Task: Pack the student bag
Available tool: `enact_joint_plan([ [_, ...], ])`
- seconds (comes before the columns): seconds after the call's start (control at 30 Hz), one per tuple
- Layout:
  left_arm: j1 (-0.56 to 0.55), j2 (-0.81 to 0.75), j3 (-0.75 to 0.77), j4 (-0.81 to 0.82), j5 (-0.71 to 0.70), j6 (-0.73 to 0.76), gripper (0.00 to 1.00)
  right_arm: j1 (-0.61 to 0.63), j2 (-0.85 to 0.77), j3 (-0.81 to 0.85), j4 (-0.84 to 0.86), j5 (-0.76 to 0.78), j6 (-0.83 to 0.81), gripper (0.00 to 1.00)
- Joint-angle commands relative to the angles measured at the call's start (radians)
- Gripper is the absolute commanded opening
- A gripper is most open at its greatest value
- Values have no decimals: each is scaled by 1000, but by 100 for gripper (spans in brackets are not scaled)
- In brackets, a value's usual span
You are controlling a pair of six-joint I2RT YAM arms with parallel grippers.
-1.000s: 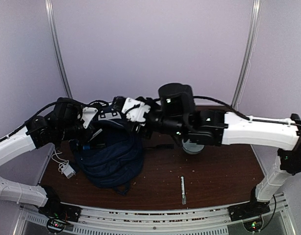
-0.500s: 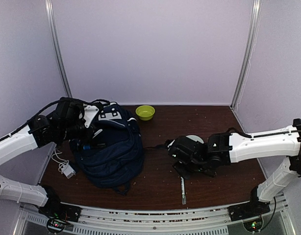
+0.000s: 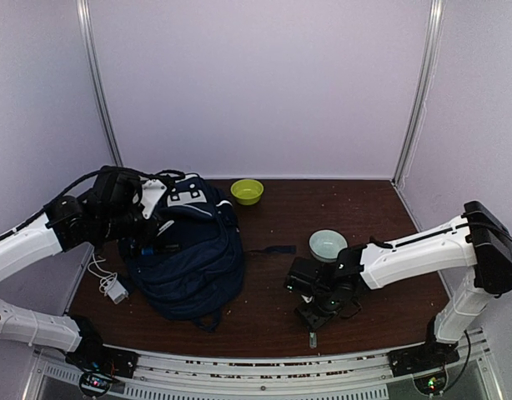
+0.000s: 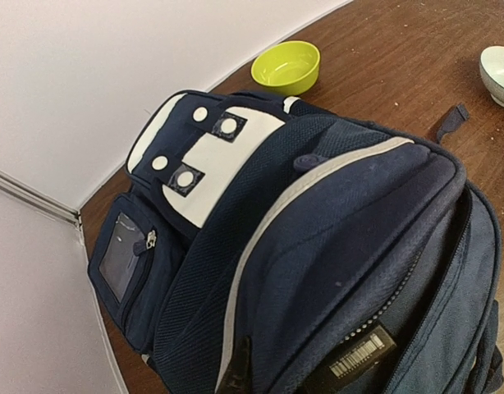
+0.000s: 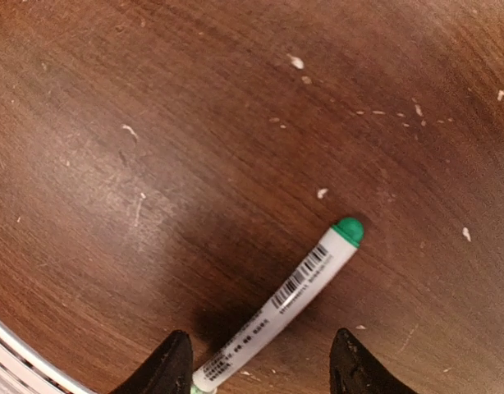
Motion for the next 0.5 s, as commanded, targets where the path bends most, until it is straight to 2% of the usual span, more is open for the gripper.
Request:
enact_joint_plan([
  [0.0,-8,-16,59,92,45,-32,0,-5,29,-18,54,-50,27,54],
  [0.07,-8,-16,62,92,45,-32,0,-6,34,-31,53,-50,31,45],
  [0.2,-8,-16,62,92,47,-32,0,-8,28,-41,58,-65,27,20],
  [0.33,-8,-13,64,93,49,-33,0,-8,34,-34,44,-78,10,1],
  [0.47,-8,-4,74,90,49,-29,0,-8,26,20,7,-75,-65,0],
])
